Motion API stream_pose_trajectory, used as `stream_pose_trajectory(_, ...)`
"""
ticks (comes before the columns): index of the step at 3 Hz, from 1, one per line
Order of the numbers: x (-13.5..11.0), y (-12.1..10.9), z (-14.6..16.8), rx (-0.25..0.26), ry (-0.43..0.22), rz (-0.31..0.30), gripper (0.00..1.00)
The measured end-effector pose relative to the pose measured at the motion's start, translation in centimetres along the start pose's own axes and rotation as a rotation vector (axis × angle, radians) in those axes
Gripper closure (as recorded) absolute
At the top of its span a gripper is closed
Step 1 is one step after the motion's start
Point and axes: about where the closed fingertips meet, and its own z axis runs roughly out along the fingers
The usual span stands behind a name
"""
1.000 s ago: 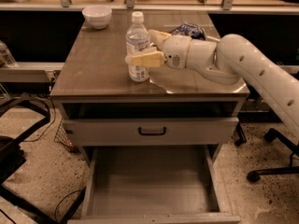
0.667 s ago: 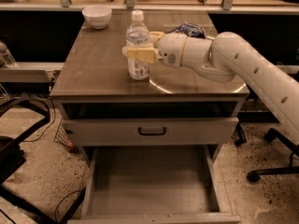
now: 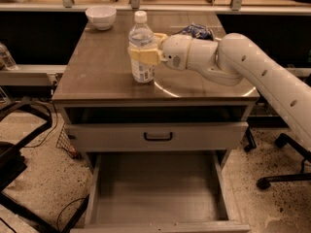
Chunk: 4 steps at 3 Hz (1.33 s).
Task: Move blue plastic bottle near white bowl
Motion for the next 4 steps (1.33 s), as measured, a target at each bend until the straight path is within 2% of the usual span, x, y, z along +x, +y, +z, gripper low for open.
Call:
stream_pose_trajectory(1,0.0,0.1,0.1,-0.002,0.000,0.000,1.00)
stream_pose_trajectory(2,-2.5,-2.4,-0.1,0.020,-0.013,0.000,1.00)
stream_pose_trajectory(3,-6.1,-7.0,0.7,0.062,0.006,0.011,1.00)
stream_pose_trajectory(4,-5.9,-12.2,2.7,0.112,0.039,0.063,1.00)
